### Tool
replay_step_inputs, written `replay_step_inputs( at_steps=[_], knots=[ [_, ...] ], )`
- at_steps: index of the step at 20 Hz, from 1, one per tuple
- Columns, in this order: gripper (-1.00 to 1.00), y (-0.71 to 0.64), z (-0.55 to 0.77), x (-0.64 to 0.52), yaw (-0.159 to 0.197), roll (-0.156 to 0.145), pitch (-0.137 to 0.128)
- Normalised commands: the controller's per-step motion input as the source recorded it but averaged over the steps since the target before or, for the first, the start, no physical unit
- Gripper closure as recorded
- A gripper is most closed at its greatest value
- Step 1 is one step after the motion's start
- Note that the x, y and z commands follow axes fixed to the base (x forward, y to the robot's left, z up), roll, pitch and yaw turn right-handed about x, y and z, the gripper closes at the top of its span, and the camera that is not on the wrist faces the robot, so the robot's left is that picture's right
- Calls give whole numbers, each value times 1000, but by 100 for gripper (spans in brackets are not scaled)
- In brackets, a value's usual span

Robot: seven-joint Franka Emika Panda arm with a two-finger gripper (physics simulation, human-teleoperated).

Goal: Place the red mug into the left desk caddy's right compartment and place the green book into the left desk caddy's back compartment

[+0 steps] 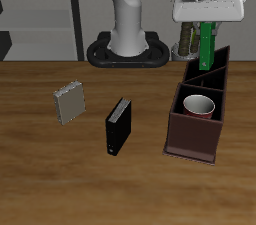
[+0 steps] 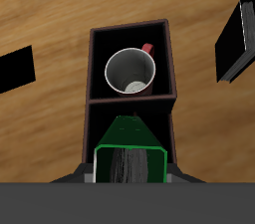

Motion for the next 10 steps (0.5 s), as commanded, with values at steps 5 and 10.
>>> replay_step_inputs(
  at_steps=[5, 10],
  knots=[
    [100, 94, -79, 173, -27, -12, 53],
    [100, 118, -31, 184, -14, 13, 58]
  ],
)
